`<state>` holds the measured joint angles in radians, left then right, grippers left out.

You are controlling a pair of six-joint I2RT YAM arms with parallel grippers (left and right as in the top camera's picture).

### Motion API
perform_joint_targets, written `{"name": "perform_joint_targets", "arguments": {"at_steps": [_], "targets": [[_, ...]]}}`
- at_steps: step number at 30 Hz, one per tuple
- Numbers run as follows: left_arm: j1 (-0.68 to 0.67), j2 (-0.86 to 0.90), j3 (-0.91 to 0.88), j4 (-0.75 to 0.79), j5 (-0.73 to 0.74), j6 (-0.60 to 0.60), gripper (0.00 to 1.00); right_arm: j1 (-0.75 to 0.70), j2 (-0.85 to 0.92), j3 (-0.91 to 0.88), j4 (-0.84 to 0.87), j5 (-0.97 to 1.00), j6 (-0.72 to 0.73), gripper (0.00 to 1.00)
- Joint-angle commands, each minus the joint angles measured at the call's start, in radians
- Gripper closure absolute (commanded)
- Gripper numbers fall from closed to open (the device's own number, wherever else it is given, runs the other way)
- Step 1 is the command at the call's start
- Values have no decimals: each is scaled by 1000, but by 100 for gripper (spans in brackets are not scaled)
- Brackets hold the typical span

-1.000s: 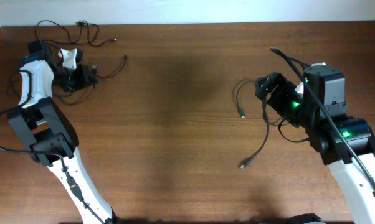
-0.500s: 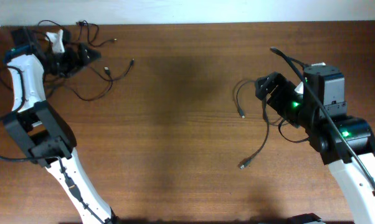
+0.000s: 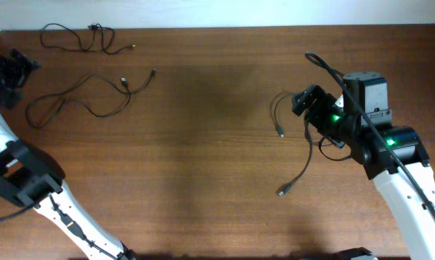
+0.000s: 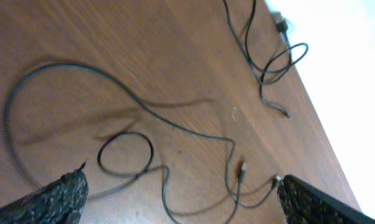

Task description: Untangle cables

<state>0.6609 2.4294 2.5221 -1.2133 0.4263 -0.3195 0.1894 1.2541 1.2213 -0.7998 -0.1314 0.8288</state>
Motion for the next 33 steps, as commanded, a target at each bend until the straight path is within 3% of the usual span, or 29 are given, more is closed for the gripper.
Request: {"name": "perform_joint_targets", "arguments": {"at_steps": [1,3,6,11,18,24,26,27,29,33], "targets": [[-1,-2,85,-156,-255,-176,1,0,3,8,2,-18,-14,2],[1,14,46,-228,-393,-192,1,0,3,8,3,-18,-14,2],[2,41,-44,-231,-393,-192,1,0,3,8,10,-18,-14,2],[6,84,-126,-198,-393,-215,11,0,3,8,0,-18,-13,2],[12,91,-282,-22,-370,-215,16,0,3,8,3,-41,-13,2],[12,91,-322,109,-337,-214,59,0,3,8,3,-45,-13,1],[13,91,-322,150,-337,-214,68,0,3,8,3,-45,-13,2],[13,91,-322,178,-337,-214,82,0,3,8,3,-45,-13,2],[14,91,-322,216,-337,-202,95,0,3,8,3,-45,-13,2],[18,91,-303,324,-337,-85,100,0,3,8,3,-45,-13,1]]}}
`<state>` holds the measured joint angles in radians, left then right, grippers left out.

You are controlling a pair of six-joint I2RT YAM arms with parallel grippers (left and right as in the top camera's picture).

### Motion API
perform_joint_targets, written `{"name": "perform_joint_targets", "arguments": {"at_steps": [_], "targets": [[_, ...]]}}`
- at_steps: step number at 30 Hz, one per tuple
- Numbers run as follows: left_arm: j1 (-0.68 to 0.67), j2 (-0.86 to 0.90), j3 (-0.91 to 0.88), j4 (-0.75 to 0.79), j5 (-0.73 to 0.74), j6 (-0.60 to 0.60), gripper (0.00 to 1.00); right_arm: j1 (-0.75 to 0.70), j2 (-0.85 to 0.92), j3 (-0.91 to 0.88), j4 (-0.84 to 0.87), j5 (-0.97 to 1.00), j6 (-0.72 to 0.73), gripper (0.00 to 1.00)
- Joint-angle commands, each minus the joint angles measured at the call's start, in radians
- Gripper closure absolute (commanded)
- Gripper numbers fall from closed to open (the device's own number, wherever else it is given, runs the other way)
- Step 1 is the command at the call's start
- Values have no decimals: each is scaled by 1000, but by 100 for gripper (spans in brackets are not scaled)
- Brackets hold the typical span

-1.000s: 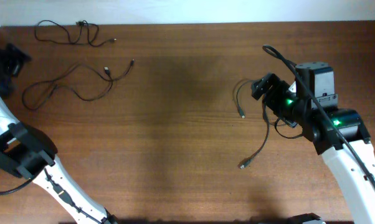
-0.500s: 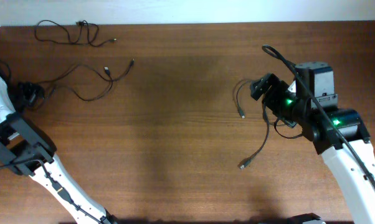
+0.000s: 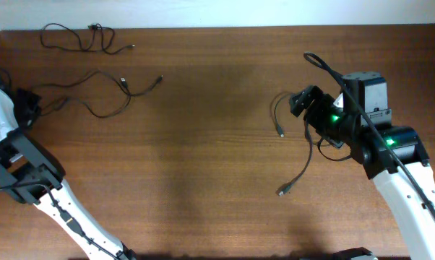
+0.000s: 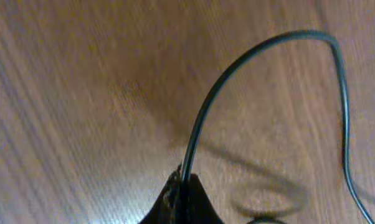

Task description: Untangle cables

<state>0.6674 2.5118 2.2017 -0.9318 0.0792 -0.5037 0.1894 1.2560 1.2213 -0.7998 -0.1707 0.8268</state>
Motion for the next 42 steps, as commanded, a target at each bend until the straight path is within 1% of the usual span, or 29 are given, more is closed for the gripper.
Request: {"name": "perform_joint_targets", "arguments": {"at_steps": [1,5,10,12,13,14,15,16,17,20,21,22,23,24,27,29,31,33,34,36,37,38,39,40,42], "targets": [[11,8,26,55,10,109,100,0,1,8,3,-5,-11,2],[14,8,54,111,10,109,100,0,1,8,3,-5,-11,1],[28,8,99,138,11,109,100,0,1,8,3,-5,-11,2],[36,8,103,151,11,132,95,0,1,8,3,-5,-11,2],[37,8,103,158,13,159,80,0,1,8,3,-5,-11,2],[37,8,103,158,14,162,68,0,1,8,3,-5,-11,2],[37,9,103,157,14,161,35,0,1,8,3,-5,-11,2],[37,8,103,158,14,161,5,0,1,8,3,-5,-11,2],[37,9,103,158,14,161,1,0,1,8,3,-5,-11,2],[37,9,103,144,15,161,1,0,1,8,2,-5,-11,2],[37,9,103,137,40,162,1,0,2,8,2,-5,-11,2],[37,8,103,137,85,162,1,0,2,8,2,-5,-11,2],[37,6,104,140,174,162,1,0,3,8,3,-5,-11,2],[35,-3,108,134,187,162,1,0,4,8,3,-5,-11,2],[19,-54,121,104,132,162,1,0,16,8,2,-5,-12,2],[-2,-126,121,69,178,161,1,0,40,8,-8,-5,-11,2],[-19,-153,121,23,225,161,1,0,66,8,-21,-5,-11,2],[-51,-155,119,-55,200,161,8,0,110,8,-29,-15,-11,2],[-73,-155,111,-77,158,161,15,0,138,8,-28,-29,-11,2],[-103,-155,105,-105,121,161,53,0,171,8,-29,-47,-12,2],[-124,-155,98,-138,79,161,80,0,181,8,-31,-47,-11,1],[-141,-155,85,-163,27,160,95,0,184,8,-31,-47,-11,1],[-154,-155,72,-176,-24,156,100,0,184,8,-31,-47,-11,1],[-172,-155,33,-180,-137,132,100,0,184,8,-31,-58,-11,1],[-179,-155,-35,-156,-260,112,100,0,184,8,-35,-66,-11,1]]}}
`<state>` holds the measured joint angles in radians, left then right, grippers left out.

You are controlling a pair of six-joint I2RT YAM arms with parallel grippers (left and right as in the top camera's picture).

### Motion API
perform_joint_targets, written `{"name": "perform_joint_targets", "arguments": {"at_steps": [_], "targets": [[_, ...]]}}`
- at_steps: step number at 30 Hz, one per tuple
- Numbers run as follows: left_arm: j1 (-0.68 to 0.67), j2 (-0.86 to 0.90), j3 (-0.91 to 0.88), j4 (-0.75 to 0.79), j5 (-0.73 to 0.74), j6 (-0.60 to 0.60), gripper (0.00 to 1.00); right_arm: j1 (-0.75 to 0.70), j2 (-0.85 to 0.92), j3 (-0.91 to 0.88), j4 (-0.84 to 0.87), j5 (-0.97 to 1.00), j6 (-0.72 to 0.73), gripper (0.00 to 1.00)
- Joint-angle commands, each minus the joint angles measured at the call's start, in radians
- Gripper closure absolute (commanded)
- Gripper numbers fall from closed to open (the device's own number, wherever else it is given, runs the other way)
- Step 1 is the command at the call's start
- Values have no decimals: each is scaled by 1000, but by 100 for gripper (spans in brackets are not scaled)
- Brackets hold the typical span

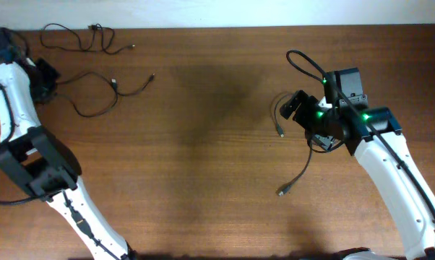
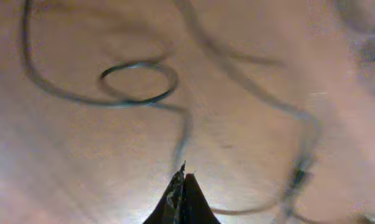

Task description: Untangle cables

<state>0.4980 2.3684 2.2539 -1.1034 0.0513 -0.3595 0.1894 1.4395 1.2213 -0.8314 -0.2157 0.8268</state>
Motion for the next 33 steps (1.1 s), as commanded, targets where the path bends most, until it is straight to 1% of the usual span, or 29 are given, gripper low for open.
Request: {"name": "perform_joint_targets", "arguments": {"at_steps": [1,3,6,8,11,12,14,15,16,17,19,21,24,26,28,30,31,32,33], "targets": [[-8,-11,-134,51,-273,-31,100,0,0,8,-5,-21,-12,1],[-1,-11,-235,162,-283,-2,100,0,0,8,-7,-21,-11,1],[8,-11,-318,313,-279,119,100,0,0,8,-8,-21,-11,2],[10,-11,-334,387,-277,197,100,0,0,8,-7,-21,-11,1],[29,-11,-335,463,-276,203,100,0,0,8,-7,-26,-11,1],[37,-12,-335,484,-276,227,100,0,0,8,-7,-40,-11,1],[51,-11,-335,547,-251,325,100,0,0,8,-7,-46,-11,1],[56,-11,-335,563,-229,351,100,0,0,8,-6,-46,-11,1],[61,-11,-335,591,-203,361,100,0,0,8,-6,-46,-11,1],[68,-11,-335,646,-193,361,100,0,0,8,-7,-47,-11,1],[81,-12,-335,708,-186,366,100,0,0,8,-6,-65,-11,1],[90,-12,-335,729,-135,388,100,0,0,8,-6,-65,-11,1],[124,-12,-335,748,-124,388,99,0,0,8,-6,-65,-11,1],[142,-13,-334,758,-54,388,99,0,0,8,-6,-65,-11,1],[169,-21,-285,752,-11,387,100,0,0,8,-9,-66,-11,1],[186,-23,-232,724,-4,387,100,0,0,8,-3,-65,-11,1],[190,-23,-229,712,11,387,99,0,0,8,0,-65,-11,1],[192,-23,-229,694,45,387,89,0,0,8,2,-65,-11,1],[193,-23,-230,666,86,387,71,0,0,8,5,-65,-11,1]]}}
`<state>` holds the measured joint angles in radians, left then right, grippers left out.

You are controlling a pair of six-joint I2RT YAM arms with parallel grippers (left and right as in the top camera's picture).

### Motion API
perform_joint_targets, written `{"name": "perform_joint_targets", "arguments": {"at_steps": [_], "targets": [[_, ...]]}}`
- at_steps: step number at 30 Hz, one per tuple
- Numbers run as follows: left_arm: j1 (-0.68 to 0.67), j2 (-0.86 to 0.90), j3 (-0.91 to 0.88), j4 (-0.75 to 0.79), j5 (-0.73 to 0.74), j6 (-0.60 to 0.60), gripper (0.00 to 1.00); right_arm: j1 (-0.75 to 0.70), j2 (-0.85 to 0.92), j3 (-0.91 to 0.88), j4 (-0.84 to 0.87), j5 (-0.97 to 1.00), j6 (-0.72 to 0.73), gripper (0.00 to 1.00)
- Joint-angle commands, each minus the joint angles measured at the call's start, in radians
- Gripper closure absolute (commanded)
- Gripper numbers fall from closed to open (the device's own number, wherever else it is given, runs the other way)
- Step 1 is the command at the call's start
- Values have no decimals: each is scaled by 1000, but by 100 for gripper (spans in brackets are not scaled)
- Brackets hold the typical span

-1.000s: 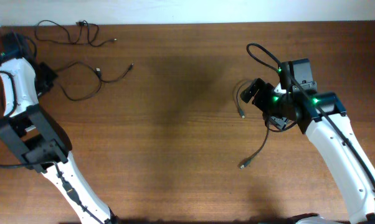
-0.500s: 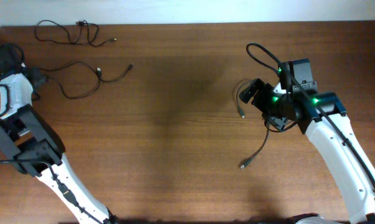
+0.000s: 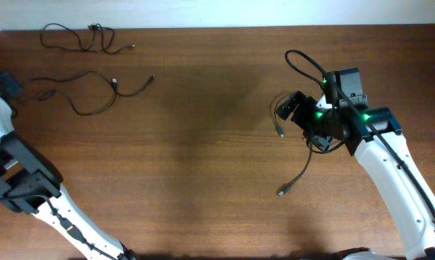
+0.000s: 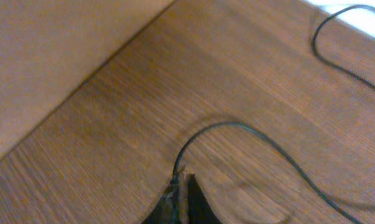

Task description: Untangle cables

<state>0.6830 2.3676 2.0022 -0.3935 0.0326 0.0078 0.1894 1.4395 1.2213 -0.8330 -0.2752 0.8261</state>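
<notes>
A thin black cable [image 3: 95, 73] lies stretched along the table's far left, with one loop sagging toward me. My left gripper [image 3: 15, 88] is shut on its left end by the table's left edge. In the left wrist view the gripper [image 4: 180, 180] pinches that cable [image 4: 237, 126], which arcs away to the right. A second black cable [image 3: 305, 165] hangs from my right gripper [image 3: 295, 108], which looks shut on it. Its two plug ends rest on the wood.
A third thin cable [image 3: 80, 40] lies coiled loosely at the far left corner, separate from the held one; its strand [image 4: 314, 38] shows in the left wrist view. The wooden table [image 3: 203, 144] ends just left of the left gripper.
My left gripper, still shut on the cable end, has moved left to the table's left edge. The cable's left part now lies drawn out further left. The right arm has barely moved.
At first my left gripper stood open above the left cable, which lay in loose loops. Then it was shut on the cable's left part. Then it held the cable further back, and now at the left edge. The right gripper kept its cable throughout, shifting slightly left.
</notes>
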Motion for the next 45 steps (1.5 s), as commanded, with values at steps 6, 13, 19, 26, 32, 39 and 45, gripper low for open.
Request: {"name": "perform_joint_targets", "arguments": {"at_steps": [6,13,19,26,32,39,45], "targets": [[-16,-22,22,-185,172,8,29,0,0,8,6,-6,-11,1],[-85,-105,42,-84,48,7,23,0,0,8,2,-5,-11,1],[-171,-177,39,-441,343,-37,57,0,0,8,6,-2,-11,2],[-287,-83,-113,-600,247,-98,100,0,0,8,1,-5,-11,1],[-317,-60,-173,-392,263,-98,41,0,0,8,2,-6,-11,2],[-399,-5,-173,-342,259,122,37,0,0,8,2,-5,-11,1],[-407,-4,-173,-349,105,122,72,0,0,8,2,-6,-11,2]]}}
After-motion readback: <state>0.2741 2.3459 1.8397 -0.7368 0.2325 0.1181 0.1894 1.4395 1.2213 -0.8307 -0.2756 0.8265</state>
